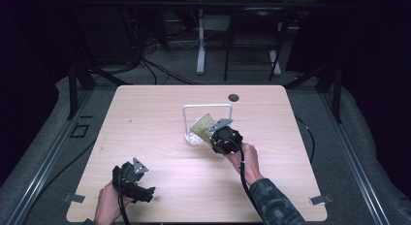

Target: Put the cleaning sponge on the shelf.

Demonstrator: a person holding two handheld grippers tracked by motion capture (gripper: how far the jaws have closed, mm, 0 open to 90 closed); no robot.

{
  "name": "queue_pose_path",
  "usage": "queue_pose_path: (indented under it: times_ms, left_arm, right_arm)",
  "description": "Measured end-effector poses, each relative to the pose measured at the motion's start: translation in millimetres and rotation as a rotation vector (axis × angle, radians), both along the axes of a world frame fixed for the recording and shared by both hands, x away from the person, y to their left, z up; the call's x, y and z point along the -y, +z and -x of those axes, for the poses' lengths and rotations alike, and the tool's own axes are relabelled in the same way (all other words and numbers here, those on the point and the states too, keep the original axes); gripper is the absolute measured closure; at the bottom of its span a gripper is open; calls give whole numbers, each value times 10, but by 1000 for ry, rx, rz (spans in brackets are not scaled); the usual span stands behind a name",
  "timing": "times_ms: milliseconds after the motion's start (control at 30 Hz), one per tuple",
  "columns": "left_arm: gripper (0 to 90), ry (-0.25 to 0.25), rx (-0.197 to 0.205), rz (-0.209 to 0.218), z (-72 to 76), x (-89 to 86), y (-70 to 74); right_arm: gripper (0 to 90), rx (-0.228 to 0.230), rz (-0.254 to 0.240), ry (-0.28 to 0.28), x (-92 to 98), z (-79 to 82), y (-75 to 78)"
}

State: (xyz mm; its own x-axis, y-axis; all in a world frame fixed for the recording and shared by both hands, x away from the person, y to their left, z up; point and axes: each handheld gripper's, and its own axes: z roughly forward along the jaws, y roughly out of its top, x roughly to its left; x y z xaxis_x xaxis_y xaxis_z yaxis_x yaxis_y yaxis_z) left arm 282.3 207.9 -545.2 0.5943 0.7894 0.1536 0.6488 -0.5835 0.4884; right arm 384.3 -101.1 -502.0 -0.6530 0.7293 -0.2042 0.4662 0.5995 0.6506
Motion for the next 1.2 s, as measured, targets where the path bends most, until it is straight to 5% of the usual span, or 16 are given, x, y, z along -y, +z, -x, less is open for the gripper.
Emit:
queue_pose_path:
  times_ms: [1200]
  left_arm:
    - [1,-8,-5,2,-2,0,-5]
  right_arm:
    - [565,-23,20,-48,-188,-232,-131]
